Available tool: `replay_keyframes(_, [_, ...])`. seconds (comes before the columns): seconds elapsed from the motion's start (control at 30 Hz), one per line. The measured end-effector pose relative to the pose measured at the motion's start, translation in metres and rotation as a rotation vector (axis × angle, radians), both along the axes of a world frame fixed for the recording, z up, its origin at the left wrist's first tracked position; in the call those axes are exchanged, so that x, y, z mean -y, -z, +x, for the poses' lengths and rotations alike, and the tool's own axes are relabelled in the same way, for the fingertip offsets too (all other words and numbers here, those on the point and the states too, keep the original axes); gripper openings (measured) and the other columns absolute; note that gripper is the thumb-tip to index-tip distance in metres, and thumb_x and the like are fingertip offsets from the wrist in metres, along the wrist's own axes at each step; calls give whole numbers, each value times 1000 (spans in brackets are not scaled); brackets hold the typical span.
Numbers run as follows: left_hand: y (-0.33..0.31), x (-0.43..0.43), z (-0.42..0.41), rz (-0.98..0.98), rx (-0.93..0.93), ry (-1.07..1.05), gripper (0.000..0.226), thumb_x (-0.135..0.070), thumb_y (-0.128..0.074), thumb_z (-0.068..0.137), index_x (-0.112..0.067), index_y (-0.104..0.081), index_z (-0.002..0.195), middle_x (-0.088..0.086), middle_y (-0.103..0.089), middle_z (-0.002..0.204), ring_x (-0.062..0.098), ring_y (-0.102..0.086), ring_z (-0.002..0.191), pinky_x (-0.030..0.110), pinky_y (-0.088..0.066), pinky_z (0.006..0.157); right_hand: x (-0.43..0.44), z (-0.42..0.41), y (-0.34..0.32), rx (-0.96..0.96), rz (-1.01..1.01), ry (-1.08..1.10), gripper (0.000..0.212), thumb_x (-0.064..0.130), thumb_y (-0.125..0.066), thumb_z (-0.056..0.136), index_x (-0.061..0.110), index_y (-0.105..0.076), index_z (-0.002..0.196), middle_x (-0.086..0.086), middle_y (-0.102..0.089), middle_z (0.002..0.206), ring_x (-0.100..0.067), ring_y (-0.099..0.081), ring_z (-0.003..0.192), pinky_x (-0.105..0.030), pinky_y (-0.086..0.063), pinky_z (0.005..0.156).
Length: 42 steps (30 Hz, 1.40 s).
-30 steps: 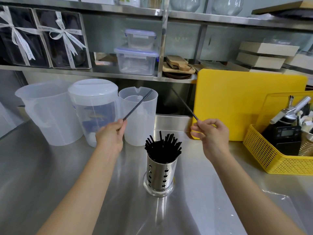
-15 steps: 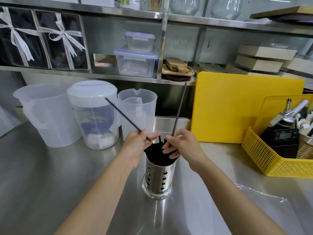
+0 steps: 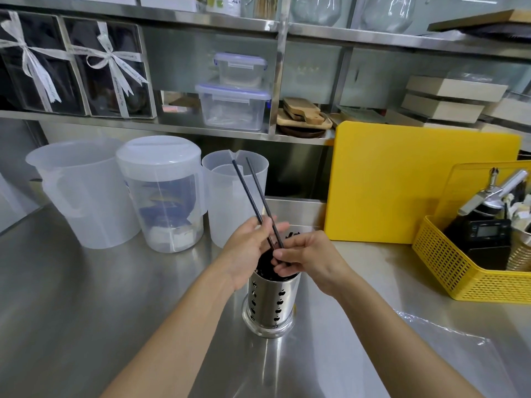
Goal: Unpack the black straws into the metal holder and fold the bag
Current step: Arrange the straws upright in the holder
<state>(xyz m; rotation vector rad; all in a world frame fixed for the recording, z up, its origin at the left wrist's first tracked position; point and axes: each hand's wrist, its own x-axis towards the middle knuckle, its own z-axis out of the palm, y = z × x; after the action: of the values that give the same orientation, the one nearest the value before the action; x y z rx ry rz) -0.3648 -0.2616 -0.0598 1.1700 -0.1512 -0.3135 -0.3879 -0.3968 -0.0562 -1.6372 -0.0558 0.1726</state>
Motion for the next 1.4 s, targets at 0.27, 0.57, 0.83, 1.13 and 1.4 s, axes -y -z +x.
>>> replay_keyframes(0.27, [-26,-11,11,-205,215,-165,22,-10,-34,98,-12,-55,95,-3,-50,67,9,-51,65,29,-54,74,5,-1,5,27,-160,-85,11,2,-67,79,10,-74,81,0,-71,67,-11,-67,63,-19,-54,59])
replay_keyframes(0.57, [-14,13,1,259,601,-75,20,-9,-36,97,-20,-51,89,-9,-64,72,9,-64,78,29,-52,88,24,3,-14,373,-72,32,20,9,-70,77,23,-72,91,5,-55,62,-1,-47,53,-12,-37,49])
replay_keyframes(0.83, [22,19,2,690,514,240,19,-21,-36,98,-33,-50,94,-17,-66,84,-6,-61,89,21,-40,92,29,-2,-9,523,-203,65,21,20,-66,81,33,-64,98,14,-59,62,-2,-55,60,-13,-44,57])
replay_keyframes(1.13, [20,-4,6,695,525,57,29,-12,-60,85,-40,-53,90,-8,-67,96,10,-63,97,29,-47,93,28,8,11,464,-675,37,22,20,-65,82,29,-56,65,7,-55,60,-5,-48,55,-21,-40,53])
replay_keyframes(1.4, [17,-26,8,585,465,-257,24,-6,-51,90,-27,-58,80,-5,-68,78,14,-65,81,19,-50,76,28,6,25,495,-1007,57,22,28,-62,84,21,-65,105,3,-62,95,-13,-53,82,-34,-48,70])
